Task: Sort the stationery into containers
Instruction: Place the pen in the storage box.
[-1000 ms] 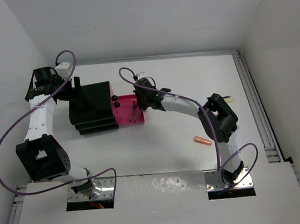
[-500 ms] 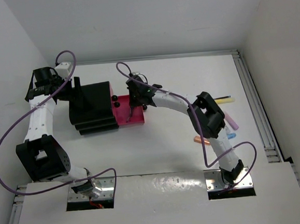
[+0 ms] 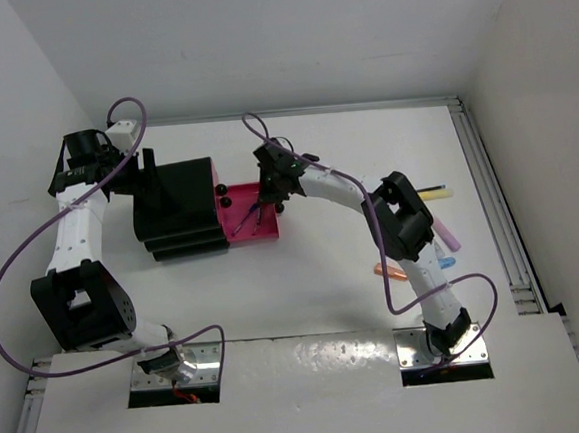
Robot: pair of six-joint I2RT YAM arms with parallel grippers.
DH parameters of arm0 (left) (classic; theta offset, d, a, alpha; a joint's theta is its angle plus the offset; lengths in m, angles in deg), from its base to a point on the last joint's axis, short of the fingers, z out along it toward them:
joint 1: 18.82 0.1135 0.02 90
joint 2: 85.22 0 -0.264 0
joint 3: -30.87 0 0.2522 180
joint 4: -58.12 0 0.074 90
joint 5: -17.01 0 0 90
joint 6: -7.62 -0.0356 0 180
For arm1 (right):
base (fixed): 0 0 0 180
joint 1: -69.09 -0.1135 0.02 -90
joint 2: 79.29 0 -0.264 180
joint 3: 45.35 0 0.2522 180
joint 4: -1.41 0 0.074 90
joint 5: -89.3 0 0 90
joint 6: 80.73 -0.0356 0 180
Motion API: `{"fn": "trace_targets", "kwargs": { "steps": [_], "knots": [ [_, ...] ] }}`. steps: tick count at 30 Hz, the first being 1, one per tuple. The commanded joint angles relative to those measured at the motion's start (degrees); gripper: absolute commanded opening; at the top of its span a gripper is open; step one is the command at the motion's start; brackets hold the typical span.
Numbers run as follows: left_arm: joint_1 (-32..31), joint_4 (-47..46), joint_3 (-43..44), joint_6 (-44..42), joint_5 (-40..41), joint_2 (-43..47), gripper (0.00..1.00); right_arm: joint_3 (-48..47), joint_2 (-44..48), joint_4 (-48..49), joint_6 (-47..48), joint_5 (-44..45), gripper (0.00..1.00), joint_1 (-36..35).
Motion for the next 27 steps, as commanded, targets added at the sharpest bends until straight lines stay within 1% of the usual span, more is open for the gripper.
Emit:
{"fn": "trace_targets", "kwargs": {
  "steps": [1, 5, 11, 19, 20, 21, 22, 23, 25, 27],
  "knots": [
    [0.1, 4.8, -1.2, -1.8, 2.3, -2.5, 0.79, -2.2, 2.6, -1.6, 0.1, -1.6, 0.00, 1.2],
    [0.2, 4.9, -1.7, -1.8, 2.6, -2.0, 0.79, -1.8, 1.8, -2.0, -3.6, -4.1, 0.00, 2.1],
    [0.2, 4.9, -1.8, -1.5, 3.0, -1.9, 0.79, -2.8, -0.1, -0.8, -7.3, -11.1, 0.00, 2.3],
    [0.2, 5.3, -0.9, -1.6, 3.2, -2.7, 0.79, -4.4, -1.7, -3.7, -9.9, -13.8, 0.01, 2.3],
    [0.2, 5.3, -0.7, -1.5, 3.3, -2.9, 0.79, -3.6, -1.3, -4.2, -10.2, -14.1, 0.12, 2.3],
    [0.2, 5.3, -0.3, -1.4, 3.3, -3.1, 0.80, -3.1, -1.0, -4.3, -10.5, -14.3, 0.20, 2.5],
    [0.2, 5.3, -0.2, -1.4, 3.2, -3.2, 0.79, -2.6, -0.8, -4.4, -10.8, -14.5, 0.25, 2.6],
    [0.2, 5.5, -0.1, -1.4, 3.2, -3.4, 0.79, -2.2, -0.5, -4.6, -11.0, -14.8, 0.37, 2.7],
    [0.2, 5.5, 0.4, -1.4, 3.2, -3.7, 0.79, -2.2, -0.2, -4.6, -11.0, -14.8, 0.45, 2.8],
    [0.3, 5.5, 0.8, -1.3, 3.2, -4.0, 0.80, -2.8, 0.6, -4.7, -11.2, -15.0, 0.47, 3.1]
  ]
}}
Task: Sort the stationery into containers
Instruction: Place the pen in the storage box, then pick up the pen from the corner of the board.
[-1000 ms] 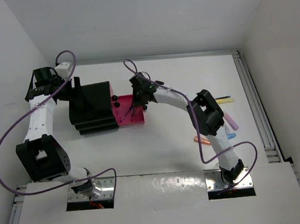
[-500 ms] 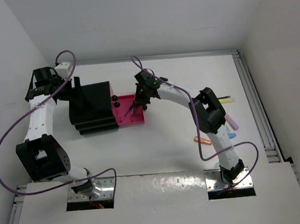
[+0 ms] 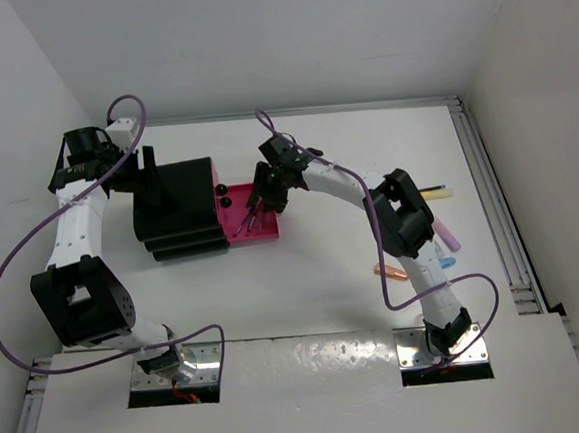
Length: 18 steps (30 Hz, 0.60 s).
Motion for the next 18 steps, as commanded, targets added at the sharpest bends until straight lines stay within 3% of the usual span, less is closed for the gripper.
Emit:
{"fn": "trace_targets", "kwargs": {
  "steps": [1, 8, 15, 18],
  "knots": [
    [0.2, 5.4, -0.1, -1.7, 3.1, -2.7, 0.80, -1.3, 2.2, 0.0, -0.8, -1.0, 0.46, 0.8],
    [0.3, 5.7, 0.9, -2.1, 3.4, -3.1, 0.80, 3.4, 13.3, -2.0, 6.6, 3.2, 0.29, 8.2],
    [0.4, 5.4, 0.5, -1.7, 3.1, -3.1, 0.79, 10.4, 19.7, -9.3, 23.7, 20.6, 0.31, 21.9],
    [0.4, 5.3, 0.1, -1.6, 3.2, -3.1, 0.79, 12.5, 19.8, -12.9, 24.0, 24.8, 0.43, 29.4]
  ]
}}
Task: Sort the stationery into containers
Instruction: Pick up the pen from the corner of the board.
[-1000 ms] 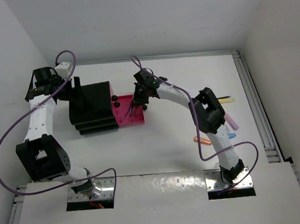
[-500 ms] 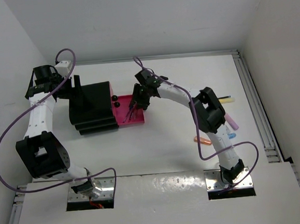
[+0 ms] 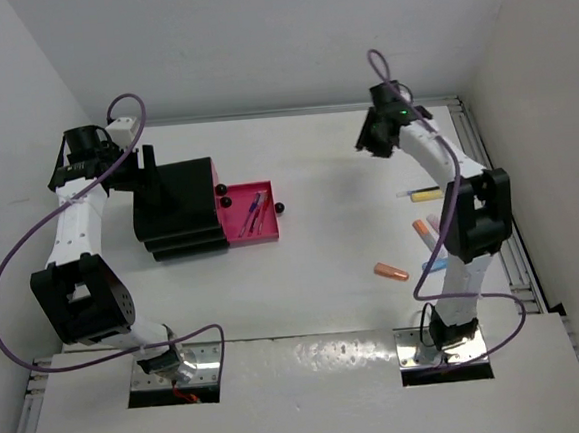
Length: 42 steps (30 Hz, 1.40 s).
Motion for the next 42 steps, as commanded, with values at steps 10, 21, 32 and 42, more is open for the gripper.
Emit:
{"fn": "trace_targets", "kwargs": {
  "steps": [10, 21, 32, 42],
  "knots": [
    [0.3, 3.7, -2.8, -0.5, 2.7, -2.5, 0.79, 5.5, -3.8, -11.7, -1.8, 3.0, 0.47, 15.9],
    [0.4, 4.3, -2.8, -1.6, 3.0, -2.5, 0.79, 3.3, -7.6, -7.8, 10.8, -3.7, 0.45, 15.2],
    [0.6, 5.1, -2.1, -4.7, -1.4, -3.1, 0.80, 4.6, -4.0, -2.3, 70.4, -15.3, 0.57, 15.2],
    [0.6, 4.2, -2.0, -4.3, -0.9, -2.5, 0.79, 4.3, -6.1, -9.9, 96.3, -27.0, 0.57, 17.1]
  ]
}}
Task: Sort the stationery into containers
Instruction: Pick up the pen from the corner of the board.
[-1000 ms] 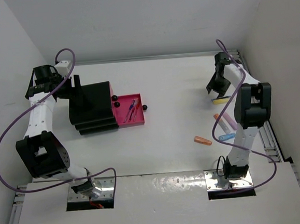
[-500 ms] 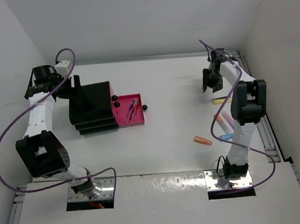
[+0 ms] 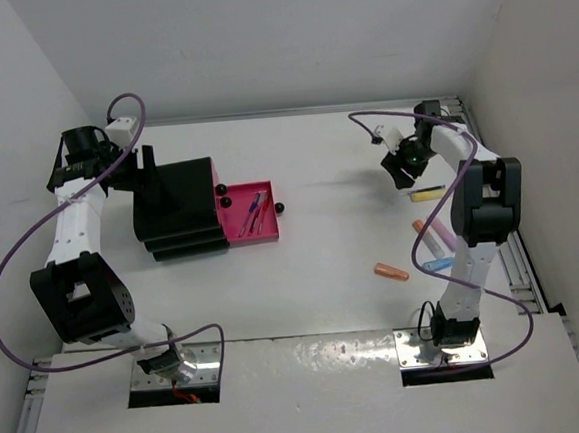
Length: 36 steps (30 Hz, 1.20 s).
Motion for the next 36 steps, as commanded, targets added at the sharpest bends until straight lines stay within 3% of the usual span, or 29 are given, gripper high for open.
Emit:
{"fn": "trace_targets", "kwargs": {
  "steps": [1, 12, 24, 36],
  "knots": [
    [0.1, 4.9, -1.9, -2.4, 1.6, -2.1, 0.79, -1.3, -0.1, -0.1, 10.6, -4.6, 0.57, 0.0],
    [0.1, 4.3, -2.8, -2.2, 3.4, -1.2, 0.79, -5.8, -4.6, -7.8, 21.8, -5.9, 0.55, 0.0],
    [0.1, 4.4, -2.7, -1.6, 4.1, -2.1, 0.79, -5.1, -5.7, -8.6, 27.5, -5.4, 0.50, 0.0],
    [0.1, 4.6, -2.4, -1.5, 4.3, -2.3, 0.79, -7.5, -9.1, -11.7, 41.5, -3.0, 0.45, 0.7]
  ]
}}
